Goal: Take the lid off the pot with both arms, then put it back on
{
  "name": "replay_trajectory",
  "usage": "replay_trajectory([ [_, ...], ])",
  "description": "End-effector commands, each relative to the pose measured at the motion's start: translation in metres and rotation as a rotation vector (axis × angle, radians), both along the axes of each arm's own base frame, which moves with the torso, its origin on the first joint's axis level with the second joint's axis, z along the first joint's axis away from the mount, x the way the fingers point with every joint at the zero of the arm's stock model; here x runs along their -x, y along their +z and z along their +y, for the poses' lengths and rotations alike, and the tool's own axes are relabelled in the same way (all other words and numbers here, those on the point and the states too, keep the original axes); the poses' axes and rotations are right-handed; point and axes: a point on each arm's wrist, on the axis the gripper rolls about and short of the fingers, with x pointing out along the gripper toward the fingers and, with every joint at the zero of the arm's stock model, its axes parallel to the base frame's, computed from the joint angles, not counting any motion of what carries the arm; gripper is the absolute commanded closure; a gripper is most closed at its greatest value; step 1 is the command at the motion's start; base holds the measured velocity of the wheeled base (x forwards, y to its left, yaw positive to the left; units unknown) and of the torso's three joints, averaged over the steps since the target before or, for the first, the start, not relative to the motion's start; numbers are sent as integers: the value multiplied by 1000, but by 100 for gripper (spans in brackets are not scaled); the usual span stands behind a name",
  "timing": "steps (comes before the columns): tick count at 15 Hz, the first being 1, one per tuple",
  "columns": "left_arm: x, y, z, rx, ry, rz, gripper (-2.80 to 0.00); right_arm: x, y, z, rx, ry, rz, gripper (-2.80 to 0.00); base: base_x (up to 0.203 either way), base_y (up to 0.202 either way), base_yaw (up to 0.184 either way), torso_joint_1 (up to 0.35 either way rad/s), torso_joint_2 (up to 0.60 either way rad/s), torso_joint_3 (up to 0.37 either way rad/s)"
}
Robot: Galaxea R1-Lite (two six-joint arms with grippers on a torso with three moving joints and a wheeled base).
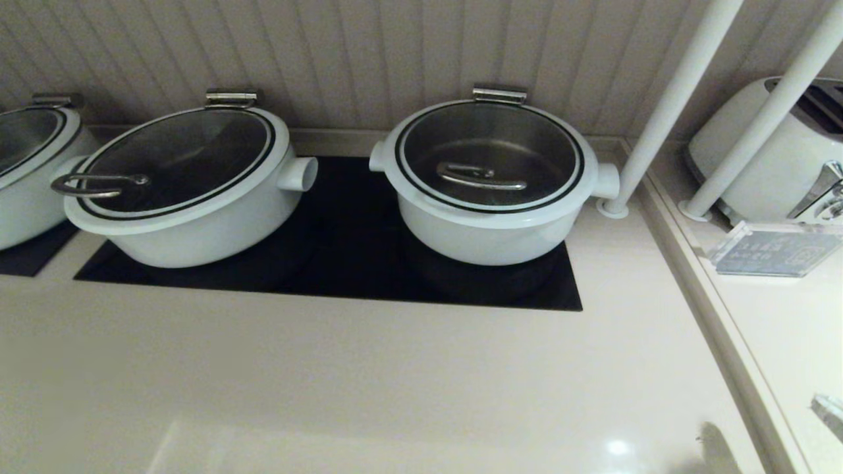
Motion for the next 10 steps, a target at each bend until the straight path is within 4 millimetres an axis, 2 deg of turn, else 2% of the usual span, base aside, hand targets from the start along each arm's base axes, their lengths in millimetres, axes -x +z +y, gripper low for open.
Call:
replay_trajectory([
  [1, 0, 0, 0, -1, -1, 1, 0, 8, -1, 0, 4, -18, -24, 0, 0, 0, 0, 0, 0, 0],
  [10, 0, 0, 0, -1, 1, 1, 0, 58, -32, 0, 13, -33, -45, 0, 0, 0, 0, 0, 0, 0],
])
